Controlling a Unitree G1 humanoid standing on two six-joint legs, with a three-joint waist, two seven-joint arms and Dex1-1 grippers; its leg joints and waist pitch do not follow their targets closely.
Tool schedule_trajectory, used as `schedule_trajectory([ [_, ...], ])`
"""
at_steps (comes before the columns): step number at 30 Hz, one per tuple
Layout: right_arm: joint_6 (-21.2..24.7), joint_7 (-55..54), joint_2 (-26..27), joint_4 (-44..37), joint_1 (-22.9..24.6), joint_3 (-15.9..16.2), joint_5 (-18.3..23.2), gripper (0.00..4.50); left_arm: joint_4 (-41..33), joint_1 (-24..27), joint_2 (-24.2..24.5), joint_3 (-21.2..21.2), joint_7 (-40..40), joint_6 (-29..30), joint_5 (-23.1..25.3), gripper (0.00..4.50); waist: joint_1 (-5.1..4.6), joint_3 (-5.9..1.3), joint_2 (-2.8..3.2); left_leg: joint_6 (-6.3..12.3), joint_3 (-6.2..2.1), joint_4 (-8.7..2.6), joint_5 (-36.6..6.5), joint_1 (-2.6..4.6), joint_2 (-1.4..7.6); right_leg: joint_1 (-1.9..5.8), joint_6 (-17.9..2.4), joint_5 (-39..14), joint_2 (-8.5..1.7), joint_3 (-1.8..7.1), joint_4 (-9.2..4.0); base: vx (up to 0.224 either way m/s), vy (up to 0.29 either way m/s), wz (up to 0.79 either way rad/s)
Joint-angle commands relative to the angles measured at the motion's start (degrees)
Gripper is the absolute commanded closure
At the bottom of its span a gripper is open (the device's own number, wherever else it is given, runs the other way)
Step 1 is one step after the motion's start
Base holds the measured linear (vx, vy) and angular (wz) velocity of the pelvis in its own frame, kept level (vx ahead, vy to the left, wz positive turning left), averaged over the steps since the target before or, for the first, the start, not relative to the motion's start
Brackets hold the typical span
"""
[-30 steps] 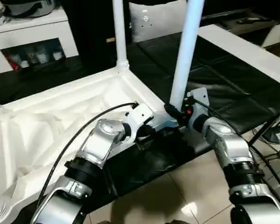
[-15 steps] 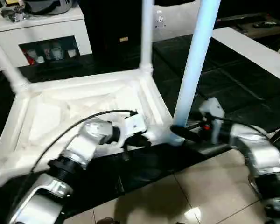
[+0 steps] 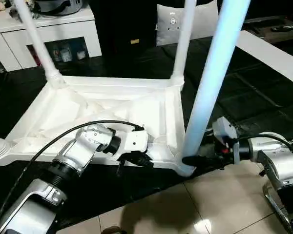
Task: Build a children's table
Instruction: Rotate leg to tighten
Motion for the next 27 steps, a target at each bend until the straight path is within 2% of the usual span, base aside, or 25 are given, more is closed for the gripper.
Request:
schedule_trajectory([
  [1, -0.15, 1.89, -0.81, -0.64, -0.39, 0.66, 0.74, 1.91, 0.42, -0.63, -0.15, -3.50, -3.31, -2.12, 1.37, 4.50, -0.18, -4.11, -0.77, 6.86, -0.26, -3.32, -5.80, 0.77, 2.32, 3.42, -15.01, -2.65, -3.21, 2.85, -3.46, 0.000, 0.000, 0.00],
  [5, 0.33, 3.08, -1.10, -0.94, -0.17, 0.99, 1.19, 2.16, 0.87, -0.63, -0.38, -3.41, -3.12, -2.51, 1.50, 4.50, -0.08, -4.07, -0.80, 6.44, -0.29, -3.38, -6.18, 0.73, 2.33, 3.43, -14.67, -3.92, -3.25, 2.85, -3.54, 0.000, 0.000, 0.00],
  [6, 0.55, 3.39, -1.11, -1.03, -0.10, 0.91, 1.32, 2.33, 0.98, -0.60, -0.44, -3.34, -3.03, -2.56, 1.47, 4.50, -0.05, -4.10, -0.83, 6.37, -0.26, -3.35, -6.08, 0.78, 2.31, 3.41, -14.62, -3.90, -3.21, 2.87, -3.53, 0.000, 0.000, 0.00],
  [10, 1.88, 3.34, -0.98, -1.72, 0.50, 0.32, 1.98, 2.52, 0.66, -0.04, -0.71, -2.67, -2.27, -1.39, 0.68, 4.50, 0.05, -4.17, -0.83, 6.56, -0.28, -3.29, -5.20, 0.71, 2.31, 3.45, -14.64, -3.05, -3.21, 2.87, -3.38, 0.000, 0.000, 0.00],
  [12, 2.58, 2.59, -0.71, -2.16, 0.73, 0.01, 2.49, 2.54, 0.32, 0.21, -0.99, -2.16, -1.87, -0.07, 0.14, 4.50, 0.09, -4.18, -0.67, 6.63, -0.30, -3.30, -4.99, 0.76, 2.34, 3.43, -14.78, -2.74, -3.20, 2.86, -3.32, 0.000, 0.000, 0.00],
  [14, 5.47, -4.98, 1.98, -1.92, 0.09, -1.32, 1.85, 2.56, -1.11, 0.79, -2.49, -0.28, 1.48, 5.46, -0.70, 4.50, -0.03, -4.10, -0.76, 6.30, -0.29, -3.35, -4.75, 0.70, 2.36, 3.41, -15.03, -2.55, -3.17, 2.87, -3.19, 0.000, 0.000, 0.00],
  [16, 8.16, -14.74, 5.60, -0.34, -1.39, -2.81, -0.03, 2.56, -1.87, 1.01, -4.41, 1.48, 5.75, 9.56, -1.03, 4.50, -0.47, -3.84, -0.87, 5.38, -0.28, -3.51, -6.30, 0.65, 2.14, 3.31, -14.27, -6.07, -3.19, 2.80, -3.79, 0.000, 0.000, 0.00],
  [17, 8.16, -14.74, 5.60, -0.34, -1.39, -2.81, -0.03, 2.57, -1.87, 1.01, -4.41, 1.48, 5.75, 9.56, -1.03, 4.50, -0.75, -3.66, -0.76, 4.12, -0.35, -3.65, -7.86, 0.67, 2.01, 3.22, -13.52, -9.66, -3.26, 2.73, -4.17, 0.000, 0.000, 0.00],
  [18, 9.76, -19.96, 7.95, 0.89, -2.44, -3.90, -0.53, 2.57, -1.98, 0.95, -5.82, 2.49, 8.41, 11.51, -1.23, 4.50, -1.28, -3.59, -0.80, 3.12, -0.38, -3.71, -9.05, 0.42, 1.73, 3.38, -12.42, -12.88, -3.27, 2.70, -4.31, 0.000, 0.000, 0.00],
  [19, 10.94, -23.14, 9.61, 1.74, -3.18, -4.68, -0.52, 2.57, -2.10, 0.90, -6.86, 3.14, 10.14, 12.96, -1.43, 4.50, -1.43, -3.49, -0.88, 2.60, -0.53, -3.84, -9.45, 0.43, 1.76, 3.44, -11.60, -14.75, -3.33, 2.57, -4.67, 0.000, 0.000, 0.00],
  [20, 11.63, -27.91, 11.95, 3.10, -4.30, -5.45, -1.20, 2.57, -2.70, 0.91, -8.33, 3.78, 12.58, 15.47, -1.40, 4.50, -1.97, -3.50, -0.92, 1.89, -0.52, -3.87, -9.85, 0.57, 1.75, 3.30, -11.07, -16.13, -3.22, 2.65, -4.82, 0.000, 0.000, 0.00],
  [22, 11.91, -30.57, 13.28, 3.89, -4.96, -5.83, -1.61, 2.57, -3.13, 0.93, -9.18, 4.08, 13.94, 17.06, -1.33, 4.50, -3.29, -3.48, -0.95, 1.38, -0.61, -3.91, -10.38, 0.25, 1.51, 3.38, -10.36, -17.27, -3.12, 2.56, -5.00, 0.000, 0.000, 0.00],
  [24, 12.80, -36.71, 16.22, 5.26, -6.37, -6.08, -3.17, 2.57, -4.03, 0.86, -11.54, 4.84, 17.84, 21.27, -0.99, 4.50, -3.68, -3.54, -0.76, 1.53, -0.65, -3.84, -10.05, 0.22, 1.50, 3.37, -10.59, -16.44, -3.14, 2.60, -4.96, 0.000, 0.000, 0.00],
  [25, 13.65, -39.80, 17.83, 5.90, -7.09, -6.52, -3.50, 2.57, -4.26, 0.80, -12.73, 5.13, 19.80, 22.89, -0.63, 4.50, -4.27, -3.61, -0.94, 1.91, -0.54, -3.70, -9.19, 0.14, 1.32, 3.40, -10.96, -14.93, -2.97, 2.60, -4.96, 0.000, 0.000, 0.00],
  [26, 13.65, -39.80, 17.83, 5.90, -7.09, -6.52, -3.50, 2.57, -4.26, 0.80, -12.73, 5.13, 19.80, 22.89, -0.63, 4.50, -4.39, -3.58, -0.90, 2.13, -0.53, -3.66, -9.23, 0.23, 1.32, 3.27, -11.11, -14.96, -3.01, 2.61, -5.03, 0.000, 0.000, 0.00],
  [27, 14.43, -45.11, 20.12, 7.52, -8.35, -7.16, -4.55, 2.57, -4.26, 0.56, -14.72, 5.70, 23.02, 24.81, -0.11, 4.50, -4.70, -3.62, -0.86, 2.47, -0.46, -3.55, -8.58, 0.10, 1.27, 3.33, -11.30, -14.27, -2.95, 2.67, -4.95, 0.000, 0.000, 0.00],
])
